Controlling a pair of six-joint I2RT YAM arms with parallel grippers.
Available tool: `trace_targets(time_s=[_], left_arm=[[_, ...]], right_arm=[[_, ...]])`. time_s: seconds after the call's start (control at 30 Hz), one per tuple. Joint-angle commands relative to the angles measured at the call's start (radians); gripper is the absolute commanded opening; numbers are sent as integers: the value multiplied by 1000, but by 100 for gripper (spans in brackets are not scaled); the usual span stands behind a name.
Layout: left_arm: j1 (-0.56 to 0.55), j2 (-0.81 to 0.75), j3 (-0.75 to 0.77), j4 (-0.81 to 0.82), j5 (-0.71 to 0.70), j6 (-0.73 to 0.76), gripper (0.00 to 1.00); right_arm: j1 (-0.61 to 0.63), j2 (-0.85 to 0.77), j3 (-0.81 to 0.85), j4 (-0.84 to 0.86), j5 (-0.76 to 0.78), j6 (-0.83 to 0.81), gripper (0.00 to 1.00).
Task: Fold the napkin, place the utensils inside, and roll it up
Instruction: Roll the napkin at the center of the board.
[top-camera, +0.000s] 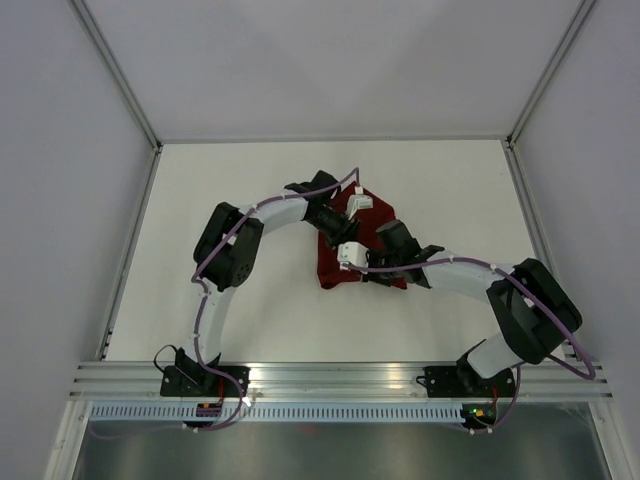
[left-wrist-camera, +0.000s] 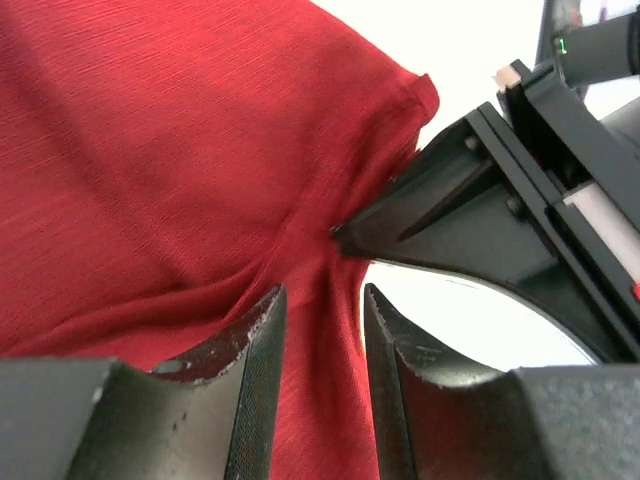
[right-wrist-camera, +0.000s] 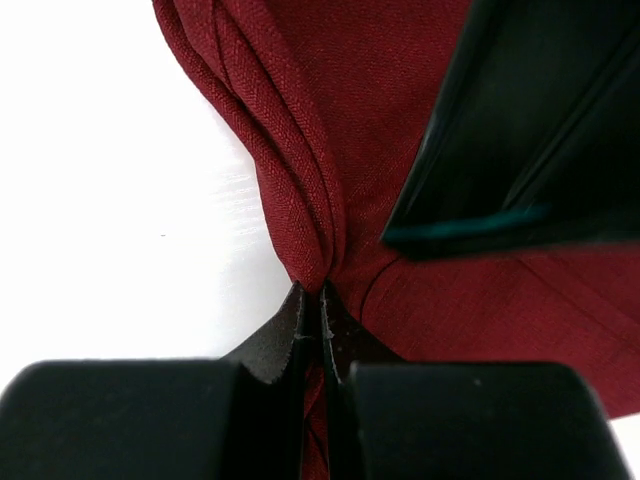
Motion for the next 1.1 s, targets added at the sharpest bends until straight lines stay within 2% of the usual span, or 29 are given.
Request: trace_targets(time_s=[0.0,0.03,0.13,0.3,0.37,0.53,0.73,0.9,1.07], left_arm=[[51,-134,-122,300,-66,-213,42],[68,-173,-150,395,-102,-238,42],[93,-235,-253,540,-185,-351,42],[119,-436,-470,880,-425,-462,42],[121,-499,-534,1006,-543,-479,41],[113,-660,-695,1153,-694,-450,40],[33,-821,-896,1362,-774,-261,42],[-83,-890,-968,1358,-838,-19,45],[-261,-867,-976,1284,-970,225,48]], right_arm=[[-46,59,50,-184,-152,9,0],[-65,69,61,-219,-186,1,1],[-98,122,119,-308,-253,-22,0],[-155,249,256,-463,-353,-91,0],[-169,294,309,-567,-402,-132,0],[-210,463,501,-813,-467,-219,0],[-253,621,665,-1009,-517,-291,0],[-269,734,768,-1091,-522,-293,0],[-278,797,822,-1118,-516,-264,0]])
